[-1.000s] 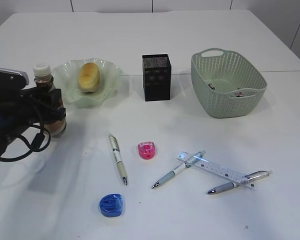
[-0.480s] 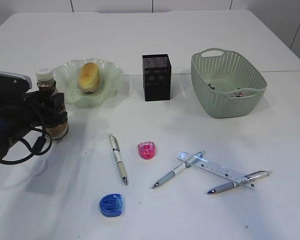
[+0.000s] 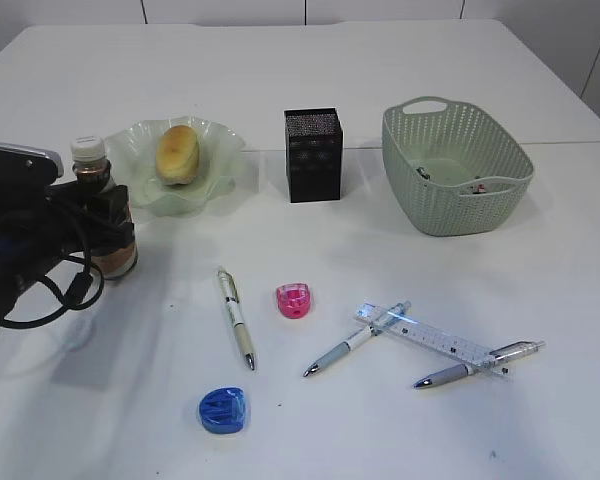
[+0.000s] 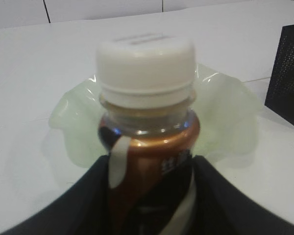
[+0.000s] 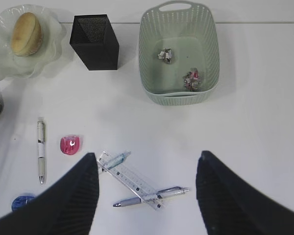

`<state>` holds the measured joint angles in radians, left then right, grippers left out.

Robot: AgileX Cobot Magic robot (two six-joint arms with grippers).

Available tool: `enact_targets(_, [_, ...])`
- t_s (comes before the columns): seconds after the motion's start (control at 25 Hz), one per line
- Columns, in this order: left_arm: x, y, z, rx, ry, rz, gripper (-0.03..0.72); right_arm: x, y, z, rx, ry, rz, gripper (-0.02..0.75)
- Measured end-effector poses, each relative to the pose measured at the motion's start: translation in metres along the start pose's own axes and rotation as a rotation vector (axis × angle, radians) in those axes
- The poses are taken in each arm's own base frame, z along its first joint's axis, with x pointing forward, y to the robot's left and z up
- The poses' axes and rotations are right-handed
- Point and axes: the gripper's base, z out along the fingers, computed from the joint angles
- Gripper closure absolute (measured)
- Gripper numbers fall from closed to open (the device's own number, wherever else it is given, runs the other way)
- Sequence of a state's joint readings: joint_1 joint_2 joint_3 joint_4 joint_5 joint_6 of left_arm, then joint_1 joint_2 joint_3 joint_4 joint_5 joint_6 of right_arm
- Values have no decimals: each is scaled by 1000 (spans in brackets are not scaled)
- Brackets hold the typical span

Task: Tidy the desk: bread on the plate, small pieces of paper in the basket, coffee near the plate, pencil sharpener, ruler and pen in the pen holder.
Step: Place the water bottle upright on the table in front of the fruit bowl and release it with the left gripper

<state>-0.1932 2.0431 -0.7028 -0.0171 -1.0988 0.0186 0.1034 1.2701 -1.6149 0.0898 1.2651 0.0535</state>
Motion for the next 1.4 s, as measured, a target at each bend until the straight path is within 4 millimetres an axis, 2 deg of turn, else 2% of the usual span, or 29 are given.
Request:
enact_targets(0.4, [0,0,0,0,0,-2,344,0,0,0,0,0,-2,246])
enact_targets(0.52, [0,0,0,2,0,-1,299,0,0,0,0,0,-2,246])
enact_targets(0.72, [-5,0,1,5,-43,1,165,0,0,0,0,0,-2,246])
enact_targets(0.96, [-5,0,1,4,-49,1,128,0,0,0,0,0,-2,246])
enact_targets(1.28, [-35,0,-5,4,-79,11,127,0,0,0,0,0,-2,246])
enact_targets(1.4, [-40,0,-7,4,-56,29,127,0,0,0,0,0,-2,246])
